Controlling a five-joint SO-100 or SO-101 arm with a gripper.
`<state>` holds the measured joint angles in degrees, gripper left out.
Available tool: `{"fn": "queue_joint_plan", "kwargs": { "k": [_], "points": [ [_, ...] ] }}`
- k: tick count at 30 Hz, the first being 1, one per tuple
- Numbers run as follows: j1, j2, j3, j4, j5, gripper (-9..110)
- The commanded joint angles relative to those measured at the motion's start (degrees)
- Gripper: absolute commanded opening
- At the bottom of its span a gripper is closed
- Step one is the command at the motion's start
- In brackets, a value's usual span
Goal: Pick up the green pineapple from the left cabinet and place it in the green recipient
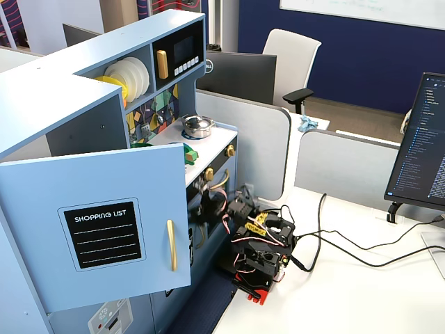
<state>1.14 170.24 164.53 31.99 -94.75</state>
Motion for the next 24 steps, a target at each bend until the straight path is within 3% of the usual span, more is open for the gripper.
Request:
{"fn": "queue_joint_plan", "kwargs": {
  "k": [1, 7, 14, 24],
  "points": [
    [-2.20, 5.36, 7.12, 8.00, 2.99, 19],
    [-4.57, 7.47, 7.12, 24.26, 10.28, 6],
    [-1.58, 11.78, 7.12, 45.88, 14.50, 4],
    [-3.43, 11.78, 7.21, 54.40, 18.28, 8]
  ]
}}
